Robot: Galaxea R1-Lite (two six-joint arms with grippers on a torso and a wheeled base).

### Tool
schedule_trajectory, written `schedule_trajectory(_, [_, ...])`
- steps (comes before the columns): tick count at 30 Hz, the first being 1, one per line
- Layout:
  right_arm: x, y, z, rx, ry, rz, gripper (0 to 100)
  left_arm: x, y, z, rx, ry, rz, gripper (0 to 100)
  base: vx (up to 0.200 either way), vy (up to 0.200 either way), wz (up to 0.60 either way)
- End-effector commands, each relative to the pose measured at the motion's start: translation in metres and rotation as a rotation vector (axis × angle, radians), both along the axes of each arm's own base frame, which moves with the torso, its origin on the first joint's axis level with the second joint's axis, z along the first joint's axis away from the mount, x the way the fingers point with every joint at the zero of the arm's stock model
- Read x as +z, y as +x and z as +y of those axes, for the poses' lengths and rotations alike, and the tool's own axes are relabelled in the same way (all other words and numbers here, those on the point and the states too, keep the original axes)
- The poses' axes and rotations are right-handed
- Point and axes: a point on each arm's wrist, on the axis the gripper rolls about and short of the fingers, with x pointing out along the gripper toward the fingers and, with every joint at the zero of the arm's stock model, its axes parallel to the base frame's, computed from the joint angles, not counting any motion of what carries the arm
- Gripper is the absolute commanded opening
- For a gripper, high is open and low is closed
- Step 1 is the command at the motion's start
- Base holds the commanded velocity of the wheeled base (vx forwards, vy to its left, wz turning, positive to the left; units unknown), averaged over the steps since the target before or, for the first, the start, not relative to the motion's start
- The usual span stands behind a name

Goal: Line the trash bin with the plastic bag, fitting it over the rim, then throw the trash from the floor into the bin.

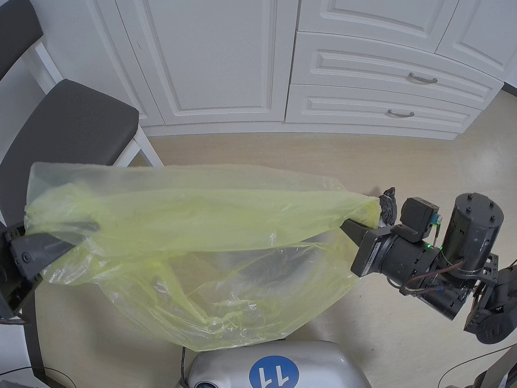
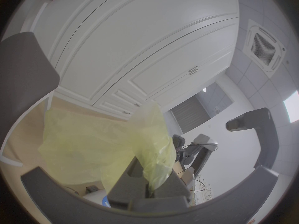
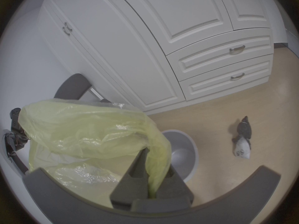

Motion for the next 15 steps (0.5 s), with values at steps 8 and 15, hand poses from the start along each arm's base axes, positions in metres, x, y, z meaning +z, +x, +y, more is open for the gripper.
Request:
schedule_trajectory(8, [0.068, -0.014, -0.020, -0.135, 0.077, -0.033, 0, -0.011, 0.041, -0.019, 0.235, 0.251, 0.231, 0, 0.000, 0.000, 0.00])
schedule_trajectory(15, [0.065, -0.018, -0.015, -0.112, 0.067, -0.023, 0, -0.024, 0.052, -0.031, 0.379, 0.385, 0.219, 0, 0.000, 0.000, 0.00])
